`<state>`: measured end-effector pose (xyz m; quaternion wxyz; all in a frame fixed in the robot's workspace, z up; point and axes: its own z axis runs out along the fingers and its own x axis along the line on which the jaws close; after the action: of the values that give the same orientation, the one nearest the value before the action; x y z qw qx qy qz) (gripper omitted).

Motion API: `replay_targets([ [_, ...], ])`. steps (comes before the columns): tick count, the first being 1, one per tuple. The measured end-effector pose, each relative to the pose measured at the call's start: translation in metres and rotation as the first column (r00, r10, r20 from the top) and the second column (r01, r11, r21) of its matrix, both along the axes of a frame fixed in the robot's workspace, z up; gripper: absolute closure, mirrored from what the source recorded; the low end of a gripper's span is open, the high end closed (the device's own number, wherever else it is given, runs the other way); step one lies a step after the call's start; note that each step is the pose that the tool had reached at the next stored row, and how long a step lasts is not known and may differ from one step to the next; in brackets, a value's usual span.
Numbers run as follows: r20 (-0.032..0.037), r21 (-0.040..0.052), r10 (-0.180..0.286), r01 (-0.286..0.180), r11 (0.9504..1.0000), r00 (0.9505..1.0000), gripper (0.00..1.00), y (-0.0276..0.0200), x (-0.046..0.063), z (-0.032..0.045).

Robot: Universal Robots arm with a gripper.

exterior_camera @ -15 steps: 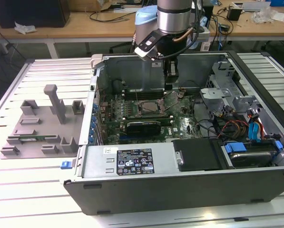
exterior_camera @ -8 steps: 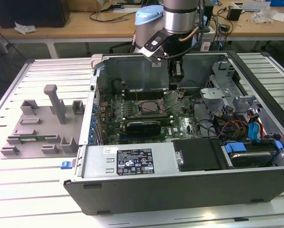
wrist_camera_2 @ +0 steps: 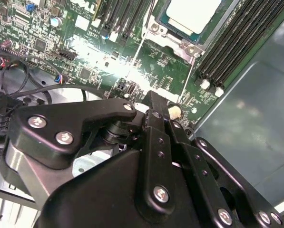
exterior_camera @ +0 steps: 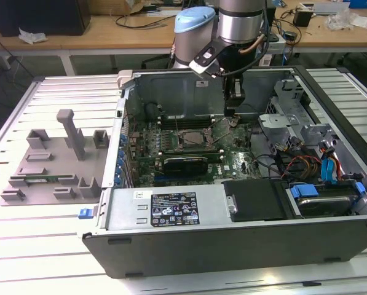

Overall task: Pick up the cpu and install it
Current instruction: 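Close the cpu cover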

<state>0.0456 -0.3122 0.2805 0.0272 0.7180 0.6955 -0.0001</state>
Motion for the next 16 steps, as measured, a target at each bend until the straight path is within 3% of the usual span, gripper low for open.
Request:
replay_targets([
  [12,-0.0058,0.0001,0.000,0.000,1.0000,1.0000,0.89,0.0000,0.007,-0.0024],
  [16,-0.0150,0.0000,0.000,0.000,1.0000,0.9999,0.89,0.0000,0.013,-0.0065],
])
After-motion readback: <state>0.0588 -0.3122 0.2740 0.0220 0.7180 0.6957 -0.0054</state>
